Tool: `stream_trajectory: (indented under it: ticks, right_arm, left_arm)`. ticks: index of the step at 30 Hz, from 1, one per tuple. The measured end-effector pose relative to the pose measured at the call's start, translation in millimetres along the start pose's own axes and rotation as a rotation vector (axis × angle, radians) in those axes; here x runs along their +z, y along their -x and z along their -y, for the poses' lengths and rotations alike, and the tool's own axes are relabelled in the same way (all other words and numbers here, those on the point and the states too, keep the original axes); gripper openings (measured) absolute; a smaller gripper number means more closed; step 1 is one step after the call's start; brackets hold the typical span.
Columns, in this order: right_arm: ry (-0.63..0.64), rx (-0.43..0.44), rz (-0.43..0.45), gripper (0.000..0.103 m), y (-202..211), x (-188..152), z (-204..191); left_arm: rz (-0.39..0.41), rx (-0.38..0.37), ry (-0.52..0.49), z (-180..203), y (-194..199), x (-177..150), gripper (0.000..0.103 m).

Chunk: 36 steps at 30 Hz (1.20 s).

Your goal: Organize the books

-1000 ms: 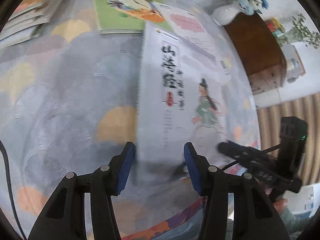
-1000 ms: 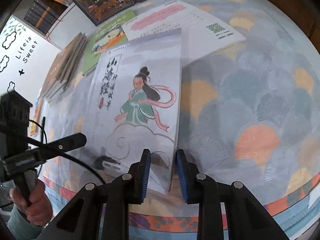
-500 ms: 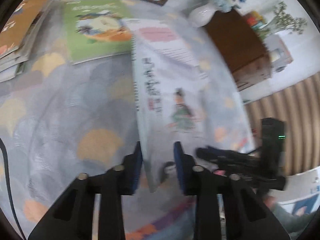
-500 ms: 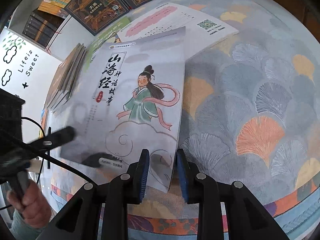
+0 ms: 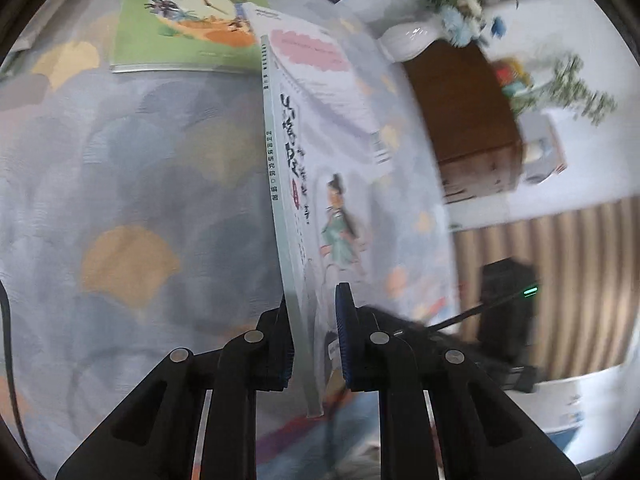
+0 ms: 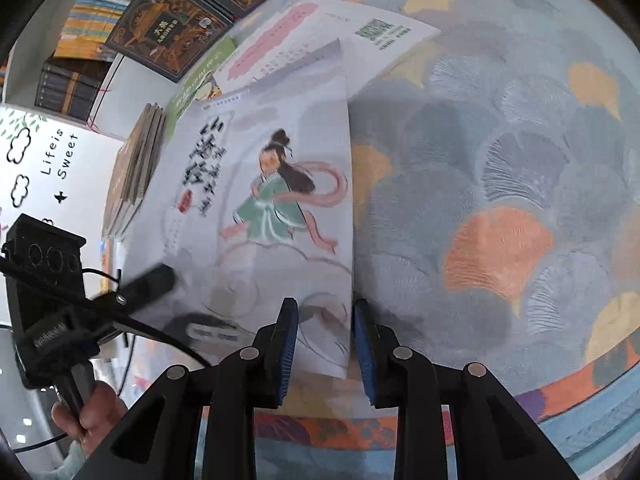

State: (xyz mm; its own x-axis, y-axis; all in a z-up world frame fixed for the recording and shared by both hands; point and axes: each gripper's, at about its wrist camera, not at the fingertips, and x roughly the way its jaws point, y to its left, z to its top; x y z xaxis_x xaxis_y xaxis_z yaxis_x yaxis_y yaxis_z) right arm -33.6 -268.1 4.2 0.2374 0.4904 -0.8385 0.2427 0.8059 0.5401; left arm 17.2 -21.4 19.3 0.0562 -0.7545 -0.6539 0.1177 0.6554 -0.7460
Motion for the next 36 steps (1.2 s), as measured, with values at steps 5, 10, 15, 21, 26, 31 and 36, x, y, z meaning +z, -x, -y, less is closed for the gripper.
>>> stream_trajectory:
  ticks: [5,10,15,21,26,31,36]
  right_arm:
    - [-0.085,0.096,0.021,0.056,6.6,1.1,21.1]
    - [-0.207,0.283,0.039,0.058,-3.0,3.4,36.8]
    - [-0.305,0.468,0.025,0.048,-15.1,6.7,45.6]
    - [-0.182,0.315,0.080,0.032,-2.5,6.6,20.3]
    - [0.066,0.044,0.085,0.032,3.0,5.9,-26.8]
    - [0.234,-0.099,0.093,0.032,2.1,-2.7,-62.8]
    - [0.365,-0.157,0.131,0.032,12.7,-6.7,-91.7]
  left_arm:
    - [-0.043,-0.153,0.098,0.7,-3.5,14.9,0.014]
    - [-0.087,-0.281,0.237,-12.7,-10.9,18.1,0.014]
    - [-0.105,-0.347,0.309,-22.5,-12.7,17.4,0.014]
    - [-0.112,-0.224,0.262,-26.6,-11.3,17.3,0.014]
    - [-0.104,-0.016,0.072,-2.4,-11.4,16.2,0.014]
    - [-0.051,0.108,-0.123,31.7,-1.4,5.5,0.014]
    - [0.015,0.122,-0.233,52.9,18.1,4.4,0.014]
